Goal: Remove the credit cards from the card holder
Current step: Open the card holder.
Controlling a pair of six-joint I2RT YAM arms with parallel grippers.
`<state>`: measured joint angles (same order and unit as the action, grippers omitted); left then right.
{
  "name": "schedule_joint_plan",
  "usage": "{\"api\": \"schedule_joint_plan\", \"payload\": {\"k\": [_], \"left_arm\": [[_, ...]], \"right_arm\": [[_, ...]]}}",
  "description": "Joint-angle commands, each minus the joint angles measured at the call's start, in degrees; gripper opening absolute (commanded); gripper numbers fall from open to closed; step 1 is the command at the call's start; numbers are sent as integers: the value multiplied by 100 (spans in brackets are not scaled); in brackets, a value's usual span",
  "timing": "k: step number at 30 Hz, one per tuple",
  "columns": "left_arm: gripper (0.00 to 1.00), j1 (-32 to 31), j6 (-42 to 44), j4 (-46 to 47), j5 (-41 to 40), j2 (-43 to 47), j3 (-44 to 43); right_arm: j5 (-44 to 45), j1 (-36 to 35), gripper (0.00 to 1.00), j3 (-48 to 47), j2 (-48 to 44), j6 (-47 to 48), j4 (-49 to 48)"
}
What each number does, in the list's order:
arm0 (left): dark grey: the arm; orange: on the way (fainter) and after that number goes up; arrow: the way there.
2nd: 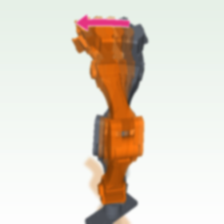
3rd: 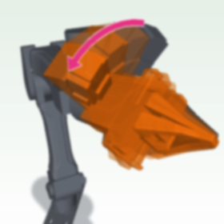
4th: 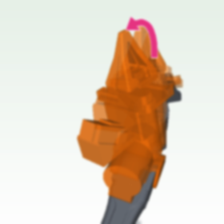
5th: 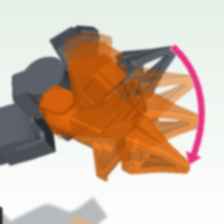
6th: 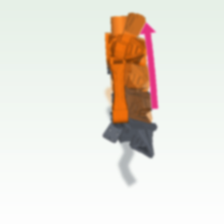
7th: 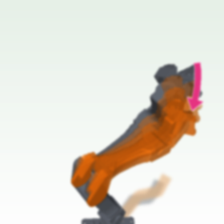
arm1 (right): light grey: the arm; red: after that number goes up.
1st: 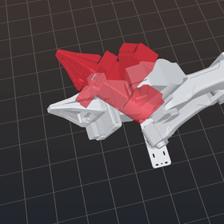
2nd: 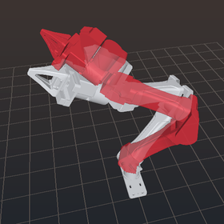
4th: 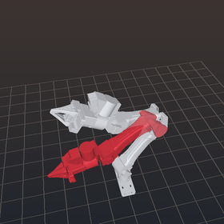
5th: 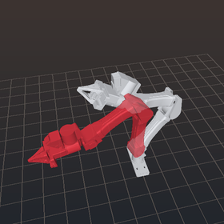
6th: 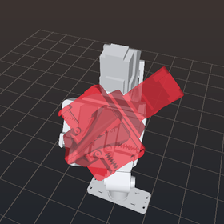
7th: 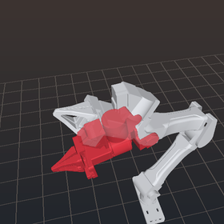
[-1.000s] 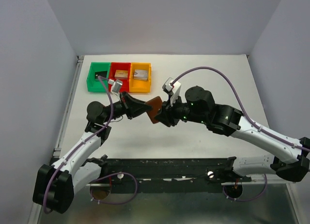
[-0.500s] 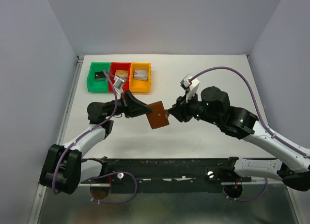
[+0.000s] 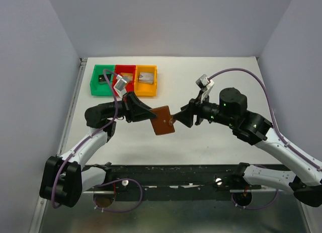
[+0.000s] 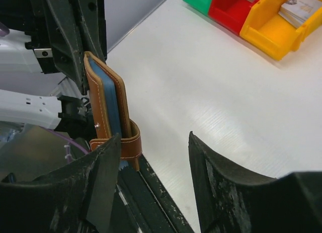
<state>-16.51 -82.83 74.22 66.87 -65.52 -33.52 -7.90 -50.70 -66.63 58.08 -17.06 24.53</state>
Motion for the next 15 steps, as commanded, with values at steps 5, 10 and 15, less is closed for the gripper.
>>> {"api": "schedule_joint_plan", "payload": {"k": [5,10,15], "left_arm": [[0,-124,-190,1746,230,267,-287],[0,-300,-199,1745,204,267,-401],[0,-379,-225,1754,230,276,-515]], "right_arm": [[-1573,367,66,282,-140,-684,-1108],[-1917,438,66,291,-26,-860,-1328],[-1838,552,65,449,-122,-1009,-1512]]}}
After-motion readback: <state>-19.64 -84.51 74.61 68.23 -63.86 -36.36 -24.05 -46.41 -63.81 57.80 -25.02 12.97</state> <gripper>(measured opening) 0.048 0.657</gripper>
